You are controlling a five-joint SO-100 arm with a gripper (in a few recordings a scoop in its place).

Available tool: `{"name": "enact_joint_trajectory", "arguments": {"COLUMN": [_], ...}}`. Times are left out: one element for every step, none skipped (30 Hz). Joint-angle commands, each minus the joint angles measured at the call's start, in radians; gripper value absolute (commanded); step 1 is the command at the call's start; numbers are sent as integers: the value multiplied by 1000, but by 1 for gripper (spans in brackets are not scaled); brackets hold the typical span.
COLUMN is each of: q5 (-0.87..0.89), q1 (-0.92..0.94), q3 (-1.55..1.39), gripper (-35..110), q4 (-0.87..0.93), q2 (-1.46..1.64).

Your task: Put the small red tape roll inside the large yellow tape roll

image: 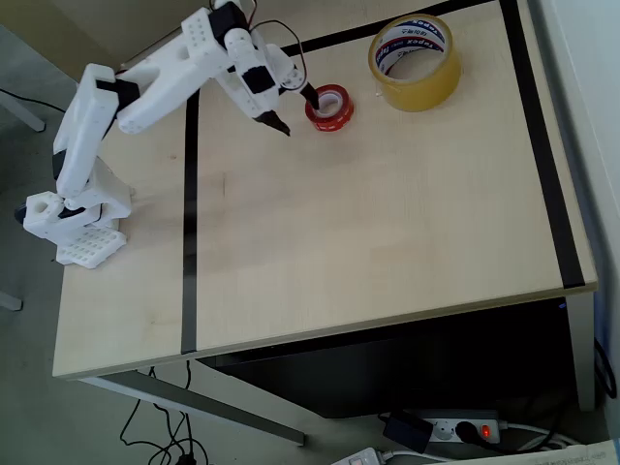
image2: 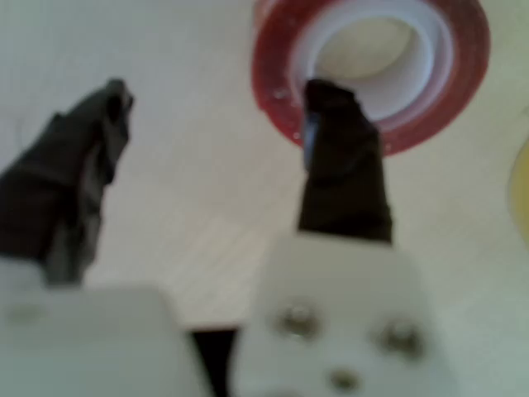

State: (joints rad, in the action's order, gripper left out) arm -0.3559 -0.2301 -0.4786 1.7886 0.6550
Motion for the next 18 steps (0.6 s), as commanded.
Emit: {"name": "enact_joint_trajectory", "arguments": {"q5": [-17, -17, -17, -17, -17, -17, -17, -17, -17, -15, -15, -12, -11, -11, -11, -11, -9, -9], "q1": [-6, -8, -9, -9, -11, -11, -11, -11, -11, -11, -11, -11, -12, -17, -21, -26, -31, -35], "q3": [112, 123, 132, 138, 143, 149, 153, 160, 169, 181, 193, 207, 225, 241, 258, 281, 302, 328], "gripper": [22, 22, 22, 22, 22, 22, 22, 22, 22, 21, 20, 17, 16, 15, 15, 15, 14, 10], "q4": [20, 20, 20, 20, 20, 20, 20, 20, 20, 20, 20, 20, 20, 20, 20, 20, 20, 20], "q2": [8, -3, -11, -18, -23, -29, -35, -43, -51, -61, -72, -86, -98, -112, -127, -146, -163, -181]}}
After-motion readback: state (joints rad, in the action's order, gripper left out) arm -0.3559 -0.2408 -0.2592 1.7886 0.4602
